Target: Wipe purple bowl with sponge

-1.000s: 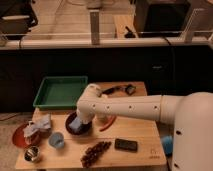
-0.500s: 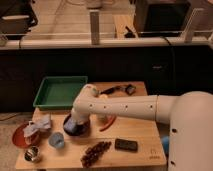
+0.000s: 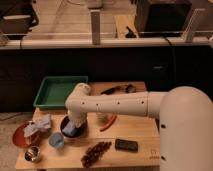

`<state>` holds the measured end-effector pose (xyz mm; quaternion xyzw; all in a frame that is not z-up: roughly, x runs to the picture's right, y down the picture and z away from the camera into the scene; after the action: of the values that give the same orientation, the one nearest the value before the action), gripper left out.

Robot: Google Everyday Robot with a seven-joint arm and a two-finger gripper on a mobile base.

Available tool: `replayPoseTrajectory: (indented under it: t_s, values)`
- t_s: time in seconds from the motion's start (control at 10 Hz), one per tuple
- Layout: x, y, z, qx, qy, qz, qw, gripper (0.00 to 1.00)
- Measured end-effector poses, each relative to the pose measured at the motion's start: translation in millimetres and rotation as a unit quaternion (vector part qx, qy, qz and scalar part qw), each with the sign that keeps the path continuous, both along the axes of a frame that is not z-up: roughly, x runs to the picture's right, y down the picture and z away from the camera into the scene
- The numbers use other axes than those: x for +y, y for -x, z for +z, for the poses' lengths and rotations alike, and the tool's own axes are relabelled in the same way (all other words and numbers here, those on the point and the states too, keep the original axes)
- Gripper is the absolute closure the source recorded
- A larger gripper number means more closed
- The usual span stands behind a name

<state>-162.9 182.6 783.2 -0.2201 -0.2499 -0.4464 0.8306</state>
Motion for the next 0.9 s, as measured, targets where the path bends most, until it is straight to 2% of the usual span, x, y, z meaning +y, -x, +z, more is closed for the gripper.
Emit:
replayPoseTrajectory:
  t_s: [0.6,0.9]
  values:
    - [-1,-16,-5.9,0.020,-0.005,0.002,0.9998,0.99]
    - [0,-15,-6.2,0.019,-0.005,0.001,0.9998,0.99]
